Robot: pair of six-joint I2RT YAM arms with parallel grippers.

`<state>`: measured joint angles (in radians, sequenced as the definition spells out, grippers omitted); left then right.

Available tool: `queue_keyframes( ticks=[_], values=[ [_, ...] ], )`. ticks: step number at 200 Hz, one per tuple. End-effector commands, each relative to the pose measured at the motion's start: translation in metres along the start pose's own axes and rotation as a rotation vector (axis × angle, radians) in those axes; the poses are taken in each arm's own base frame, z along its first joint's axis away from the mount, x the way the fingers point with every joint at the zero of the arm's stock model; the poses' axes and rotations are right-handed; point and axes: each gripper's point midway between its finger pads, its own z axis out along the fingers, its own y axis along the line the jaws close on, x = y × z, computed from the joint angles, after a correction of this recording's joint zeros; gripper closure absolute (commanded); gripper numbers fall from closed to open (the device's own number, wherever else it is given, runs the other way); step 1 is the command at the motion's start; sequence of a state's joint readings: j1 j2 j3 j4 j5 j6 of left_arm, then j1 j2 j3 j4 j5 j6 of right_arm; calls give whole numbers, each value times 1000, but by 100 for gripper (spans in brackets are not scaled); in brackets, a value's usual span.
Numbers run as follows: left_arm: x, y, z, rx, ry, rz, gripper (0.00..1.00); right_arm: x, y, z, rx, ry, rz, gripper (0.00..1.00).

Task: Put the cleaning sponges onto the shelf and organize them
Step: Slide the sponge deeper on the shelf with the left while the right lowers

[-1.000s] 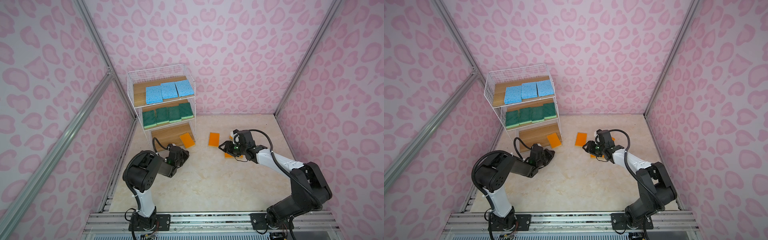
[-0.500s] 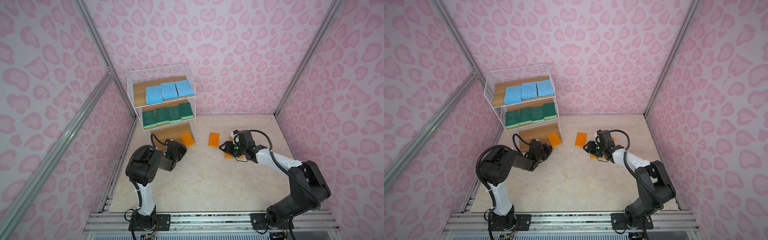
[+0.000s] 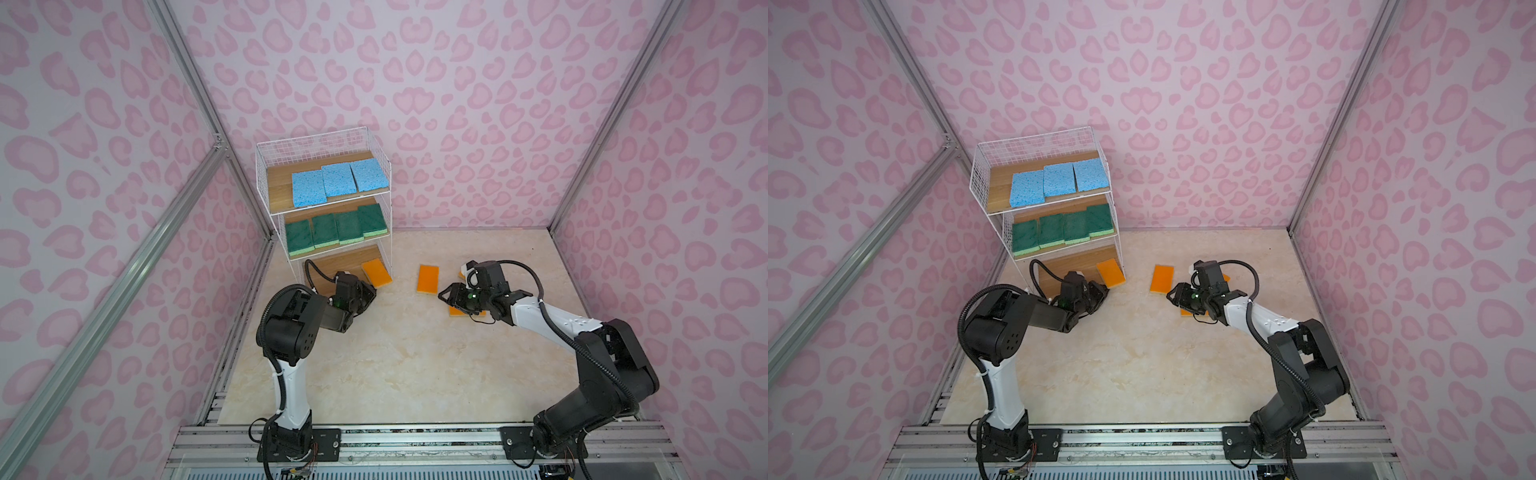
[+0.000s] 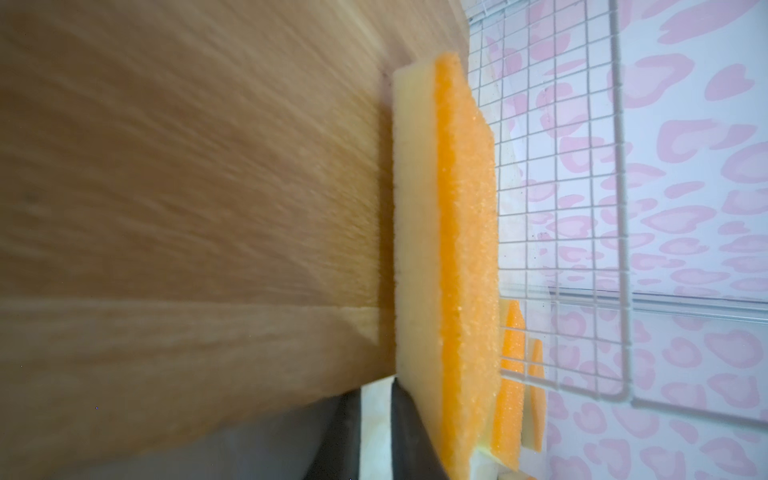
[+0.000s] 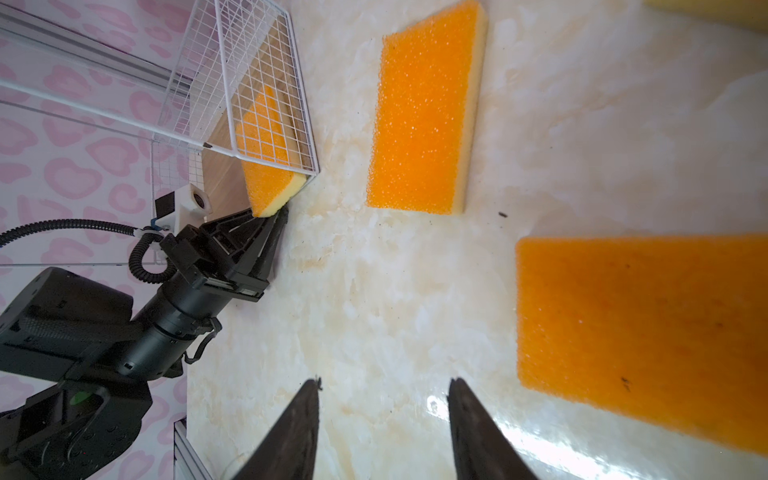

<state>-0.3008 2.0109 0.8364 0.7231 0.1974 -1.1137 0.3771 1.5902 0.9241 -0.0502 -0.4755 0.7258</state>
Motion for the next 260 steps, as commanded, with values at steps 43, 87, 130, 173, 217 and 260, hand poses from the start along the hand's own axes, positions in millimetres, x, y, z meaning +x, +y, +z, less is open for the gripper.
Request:
queue_keyframes(
  ticks=[43,87,130,173,217,260],
  values=[
    [-1,-6,-32,4,-43,67,37,-17,0,-3,61,-37,-71,42],
    [10,-7,-47,13,-29,70,19,-36,3,7,106,-37,-82,40],
    [18,2,-56,-4,-19,65,31,-46,9,21,139,-25,-98,42],
    [11,-1,-50,6,-13,43,88,-53,11,29,150,-28,-95,43],
    [-12,8,-50,-48,-72,33,97,-60,7,38,150,-27,-84,43],
    [-30,6,-45,-63,-97,34,96,-64,4,43,131,-27,-74,43]
  ],
)
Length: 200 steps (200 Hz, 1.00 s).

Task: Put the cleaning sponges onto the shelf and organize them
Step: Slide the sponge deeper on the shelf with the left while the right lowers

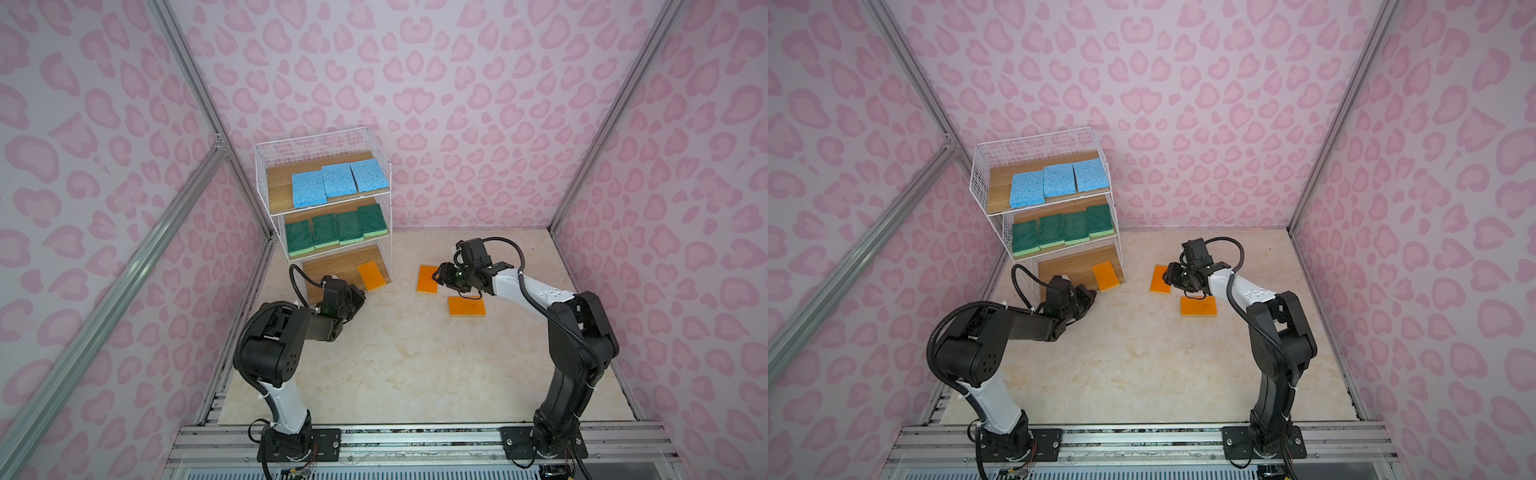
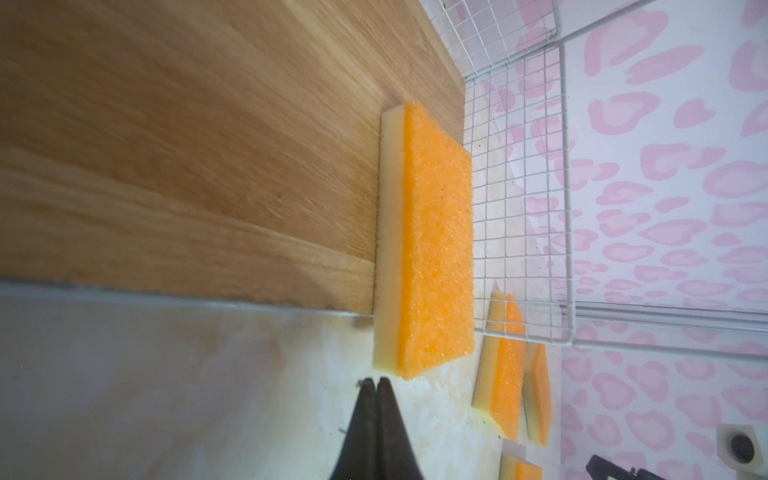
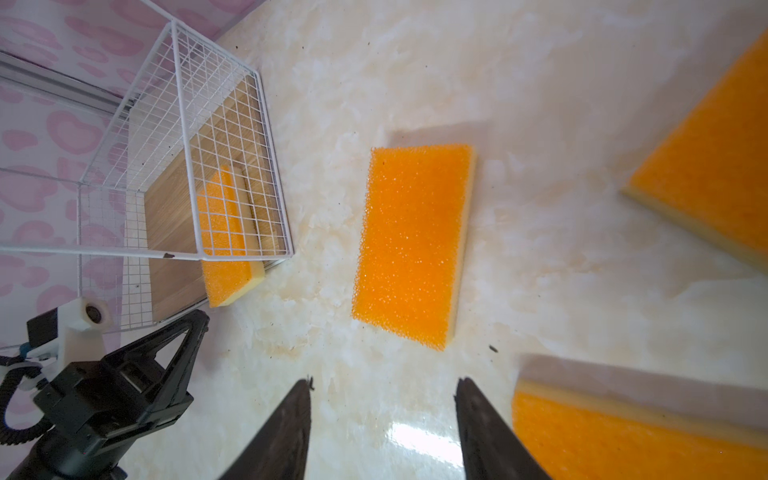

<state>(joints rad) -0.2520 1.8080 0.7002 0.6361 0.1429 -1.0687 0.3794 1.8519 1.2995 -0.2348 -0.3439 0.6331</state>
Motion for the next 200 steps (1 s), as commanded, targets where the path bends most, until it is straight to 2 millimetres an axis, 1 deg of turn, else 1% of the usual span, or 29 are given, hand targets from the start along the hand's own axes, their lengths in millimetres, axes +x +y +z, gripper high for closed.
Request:
queue_keyframes(
  ticks=[1,16,27,94,139,167,181,200],
  values=[
    [-10,-3,6,-4,-20,17,96,-1,-1,5,-13,2,-2,43],
    [-14,-4,10,-6,-28,17,96,-1,1,7,-26,7,0,43],
    [-17,-6,14,-9,-32,18,97,-1,-1,8,-28,9,2,43],
    [-21,-7,38,-20,-16,17,97,-6,-4,8,-52,-6,12,43],
    [-18,-9,52,-10,12,9,97,-7,-5,10,-61,-7,16,43],
    [-17,-8,57,-12,19,3,97,-8,-7,13,-57,-4,16,43],
    [-18,-8,58,-12,18,4,94,-8,-10,14,-52,-2,18,42],
    [-18,-10,58,-10,20,8,86,-6,-13,18,-44,6,18,41]
  ],
)
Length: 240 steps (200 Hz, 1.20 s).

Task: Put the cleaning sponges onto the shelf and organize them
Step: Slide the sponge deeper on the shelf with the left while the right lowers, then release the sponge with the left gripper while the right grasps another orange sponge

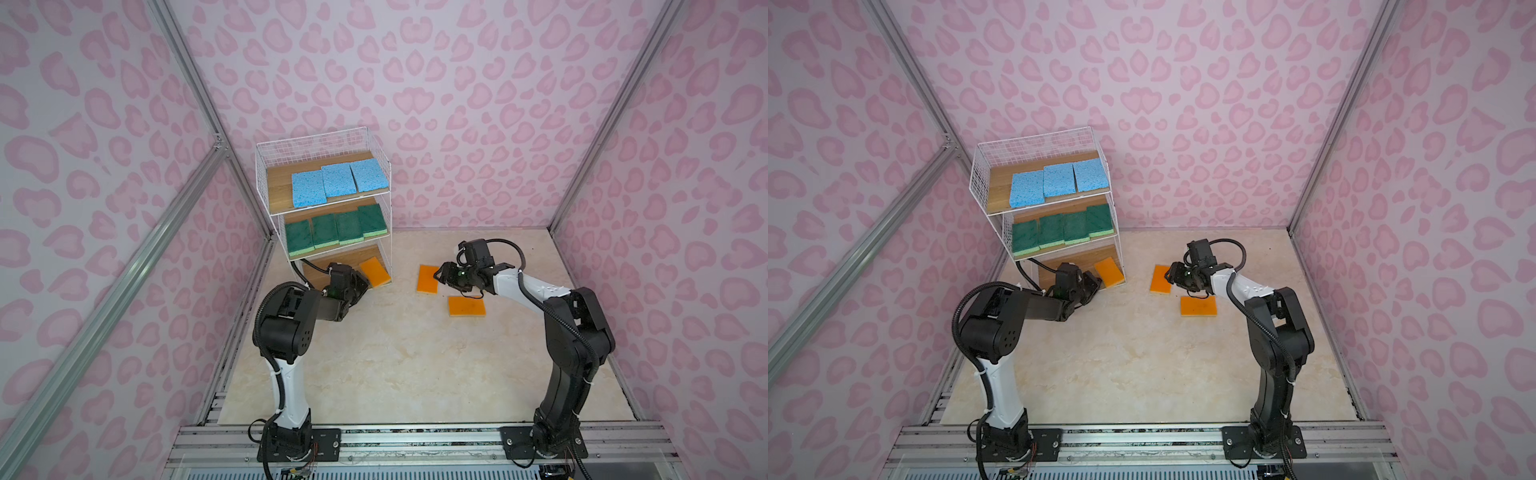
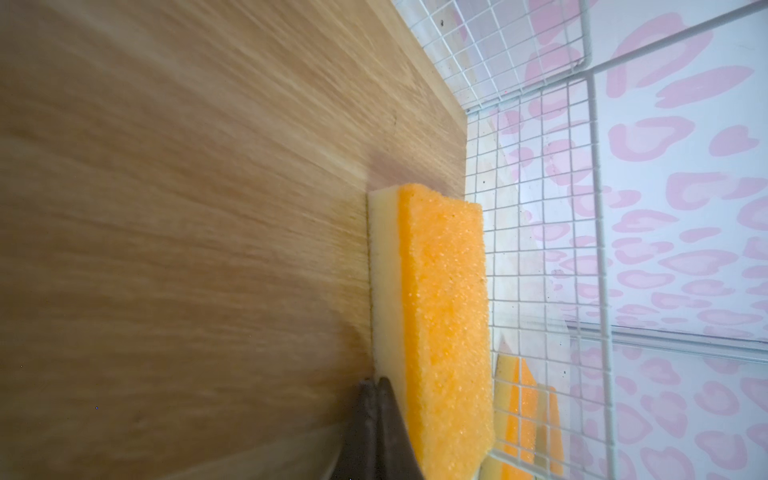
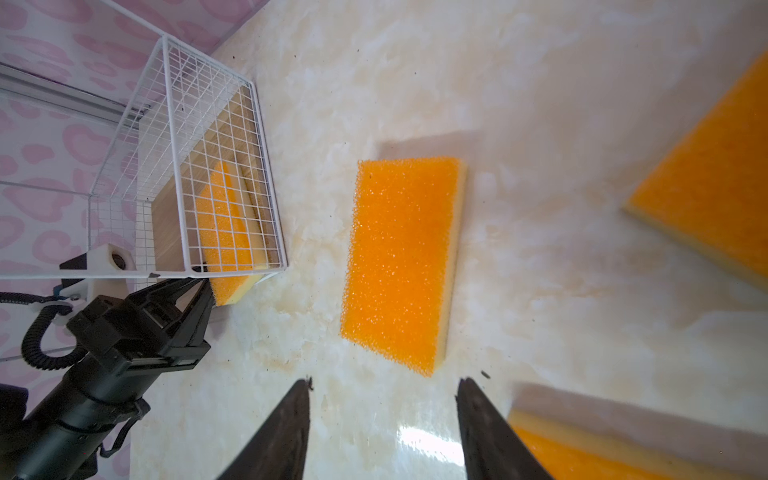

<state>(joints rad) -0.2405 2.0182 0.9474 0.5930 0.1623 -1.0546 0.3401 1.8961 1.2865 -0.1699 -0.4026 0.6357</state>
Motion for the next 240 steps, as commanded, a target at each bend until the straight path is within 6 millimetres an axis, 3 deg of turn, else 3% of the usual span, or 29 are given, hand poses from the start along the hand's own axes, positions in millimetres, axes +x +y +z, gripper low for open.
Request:
queue_keyframes(
  ticks=[1,34,47,52,87,143,161,188,240],
  values=[
    [1,2,2,-10,7,1,85,-1,-1,6,-6,-1,-12,41],
    [0,-1,-4,-7,4,11,67,1,-9,14,18,14,-13,40],
    [1,-2,-7,-2,3,17,65,3,-13,20,31,24,-10,44],
    [2,-1,-9,-3,2,17,59,3,-14,23,34,28,-9,45],
    [8,3,-17,-12,5,16,54,0,-18,35,53,38,-5,43],
    [20,7,-25,-24,12,16,62,2,-25,51,91,67,-15,51],
    [21,8,-26,-30,11,15,75,3,-26,54,95,69,-14,51],
    [21,10,-25,-40,11,17,84,4,-28,59,98,75,-10,51],
    [12,8,-18,-53,9,24,87,8,-27,63,94,84,-7,52]
  ],
)
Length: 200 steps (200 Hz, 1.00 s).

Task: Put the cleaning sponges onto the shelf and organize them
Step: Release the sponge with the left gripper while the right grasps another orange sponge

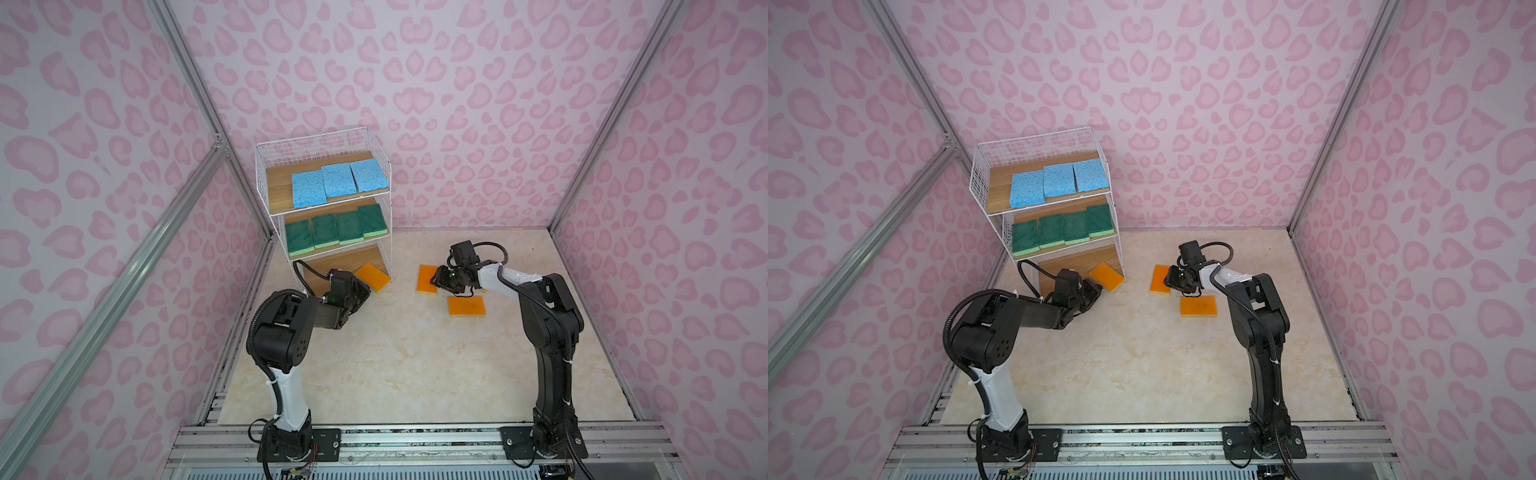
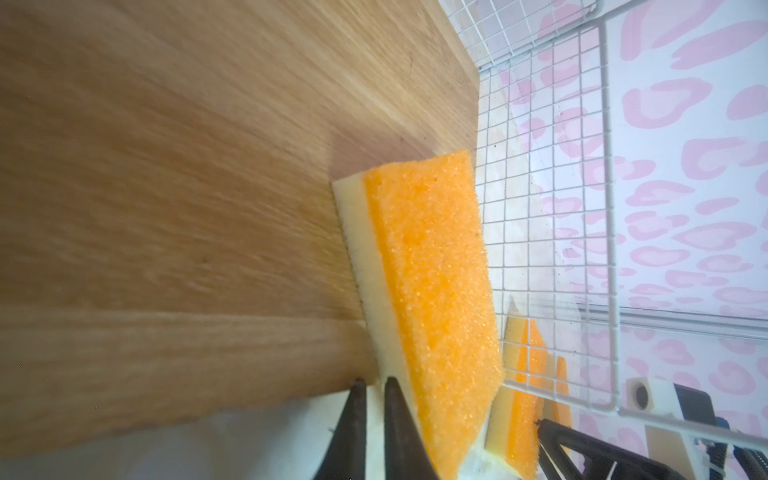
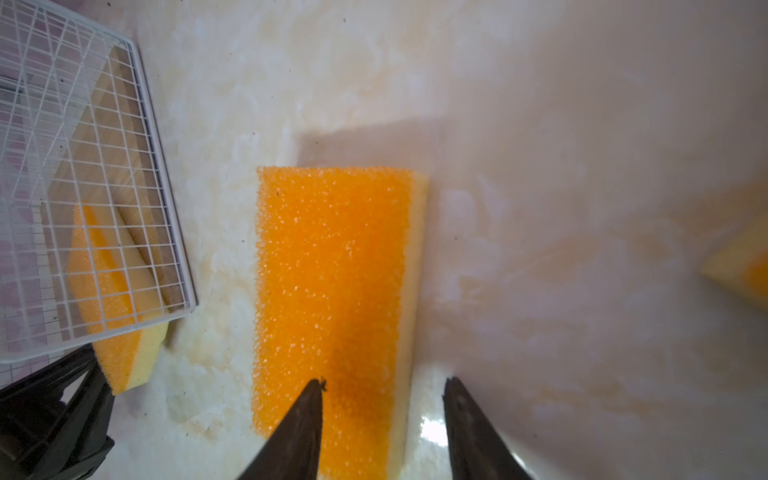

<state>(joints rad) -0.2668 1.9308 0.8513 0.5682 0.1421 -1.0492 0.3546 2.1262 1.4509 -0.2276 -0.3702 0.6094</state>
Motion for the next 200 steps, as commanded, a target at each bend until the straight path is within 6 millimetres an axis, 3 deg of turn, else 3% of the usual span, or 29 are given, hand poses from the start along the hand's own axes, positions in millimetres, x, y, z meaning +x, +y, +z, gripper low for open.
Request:
queue_keyframes(
  ticks=[1,63,90,107,147,186,200],
  values=[
    [-6,2,5,-23,-10,10,87,0,-1,4,4,-2,-5,52],
    [-18,-1,18,-28,-16,12,80,0,-1,3,2,-2,-7,52],
    [-19,-4,22,-28,-13,17,71,0,0,3,2,-2,-9,52],
    [-20,-2,22,-39,-16,20,65,0,0,3,3,-1,-10,51],
    [-17,13,17,-73,-20,12,65,0,0,2,1,-2,-12,51],
    [-20,17,11,-86,-36,5,86,1,-1,1,3,-3,-16,52],
    [-21,16,10,-83,-37,5,89,2,-1,1,3,-1,-14,53]
  ],
)
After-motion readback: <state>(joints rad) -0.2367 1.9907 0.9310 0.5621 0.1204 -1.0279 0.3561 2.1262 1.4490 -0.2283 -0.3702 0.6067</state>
